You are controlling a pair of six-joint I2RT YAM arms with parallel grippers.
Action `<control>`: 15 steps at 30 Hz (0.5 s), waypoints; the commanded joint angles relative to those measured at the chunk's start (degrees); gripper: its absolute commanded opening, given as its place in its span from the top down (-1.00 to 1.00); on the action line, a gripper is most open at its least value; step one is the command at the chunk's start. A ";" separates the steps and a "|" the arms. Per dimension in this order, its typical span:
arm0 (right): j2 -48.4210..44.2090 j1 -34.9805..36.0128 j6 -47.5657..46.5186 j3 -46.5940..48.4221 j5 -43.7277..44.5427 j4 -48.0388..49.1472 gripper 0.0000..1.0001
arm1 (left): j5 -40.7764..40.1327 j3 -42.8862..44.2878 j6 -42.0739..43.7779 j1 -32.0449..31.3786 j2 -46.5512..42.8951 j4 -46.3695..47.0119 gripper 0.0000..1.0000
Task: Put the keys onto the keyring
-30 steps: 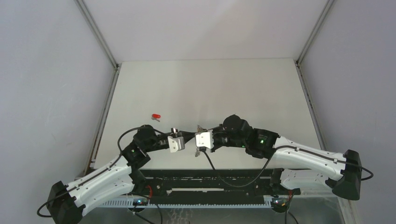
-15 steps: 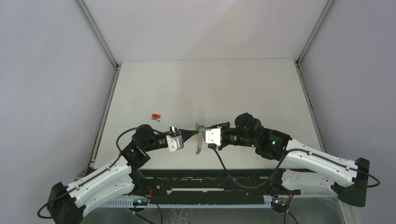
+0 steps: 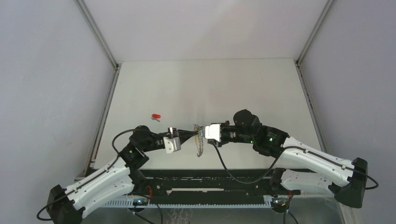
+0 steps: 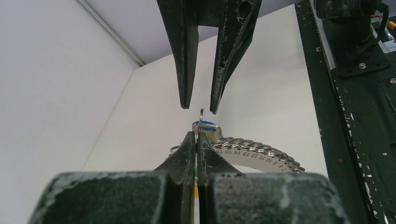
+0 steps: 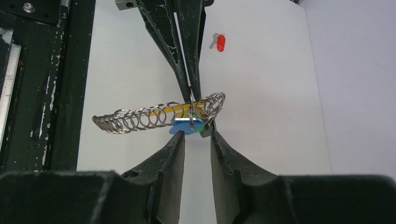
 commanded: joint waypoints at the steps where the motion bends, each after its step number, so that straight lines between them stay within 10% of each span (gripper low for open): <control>1: 0.02 -0.08 1.22 0.23 -2.42 1.95 0.48 | 1.58 -0.18 -0.88 0.33 -0.22 4.33 1.00; 15: 0.49 -0.05 1.08 0.22 -3.36 2.94 0.79 | 2.29 0.24 -1.05 0.33 0.91 4.86 0.99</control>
